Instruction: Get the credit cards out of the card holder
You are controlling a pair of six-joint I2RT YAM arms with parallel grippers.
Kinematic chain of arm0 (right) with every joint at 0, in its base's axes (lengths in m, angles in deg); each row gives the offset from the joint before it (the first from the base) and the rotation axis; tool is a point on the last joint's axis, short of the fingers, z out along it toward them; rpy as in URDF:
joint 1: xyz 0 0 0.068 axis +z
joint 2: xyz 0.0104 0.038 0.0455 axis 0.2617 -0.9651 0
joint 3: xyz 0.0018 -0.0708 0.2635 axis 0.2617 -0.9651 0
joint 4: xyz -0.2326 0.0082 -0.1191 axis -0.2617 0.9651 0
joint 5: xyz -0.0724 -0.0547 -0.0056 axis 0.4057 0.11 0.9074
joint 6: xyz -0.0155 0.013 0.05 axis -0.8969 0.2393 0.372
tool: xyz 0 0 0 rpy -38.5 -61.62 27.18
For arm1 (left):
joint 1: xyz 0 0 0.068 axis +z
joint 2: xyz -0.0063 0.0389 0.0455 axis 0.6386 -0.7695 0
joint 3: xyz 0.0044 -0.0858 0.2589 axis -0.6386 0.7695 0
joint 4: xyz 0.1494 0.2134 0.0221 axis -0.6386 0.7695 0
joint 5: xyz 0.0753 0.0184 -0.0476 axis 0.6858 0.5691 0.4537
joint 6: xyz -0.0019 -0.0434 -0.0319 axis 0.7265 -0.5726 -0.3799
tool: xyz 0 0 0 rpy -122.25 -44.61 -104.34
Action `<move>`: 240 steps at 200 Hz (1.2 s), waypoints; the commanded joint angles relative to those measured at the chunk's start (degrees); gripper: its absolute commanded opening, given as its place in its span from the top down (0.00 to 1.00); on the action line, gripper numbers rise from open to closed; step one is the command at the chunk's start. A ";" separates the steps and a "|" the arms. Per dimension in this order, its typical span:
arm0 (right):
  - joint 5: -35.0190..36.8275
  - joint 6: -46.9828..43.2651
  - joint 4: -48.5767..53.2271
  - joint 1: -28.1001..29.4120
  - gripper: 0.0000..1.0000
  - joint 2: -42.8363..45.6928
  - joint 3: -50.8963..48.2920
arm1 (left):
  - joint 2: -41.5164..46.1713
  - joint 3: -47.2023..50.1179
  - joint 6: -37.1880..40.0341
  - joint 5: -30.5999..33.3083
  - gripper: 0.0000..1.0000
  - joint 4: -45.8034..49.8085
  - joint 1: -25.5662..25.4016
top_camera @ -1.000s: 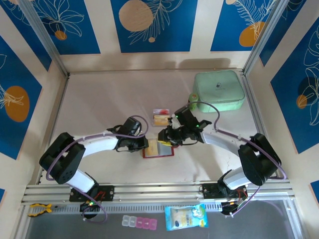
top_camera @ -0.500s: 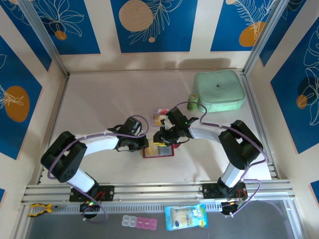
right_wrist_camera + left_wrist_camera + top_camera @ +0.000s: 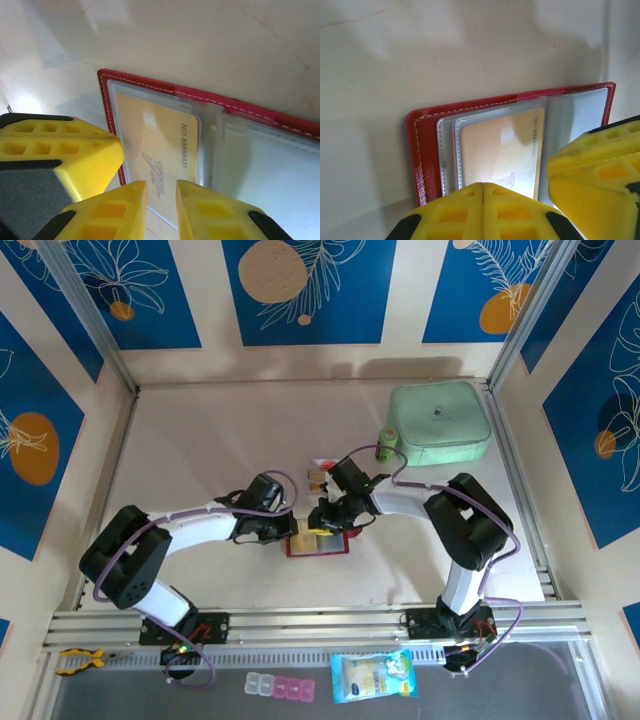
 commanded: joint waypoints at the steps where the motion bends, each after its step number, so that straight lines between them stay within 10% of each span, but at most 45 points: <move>1: -0.31 -1.13 0.98 0.48 0.77 -1.26 0.50 | 0.80 -1.52 1.44 0.19 0.93 1.87 0.74; 240: 6.95 -4.31 8.24 0.91 0.79 -0.02 1.09 | -0.65 0.11 3.83 5.00 0.99 6.26 0.94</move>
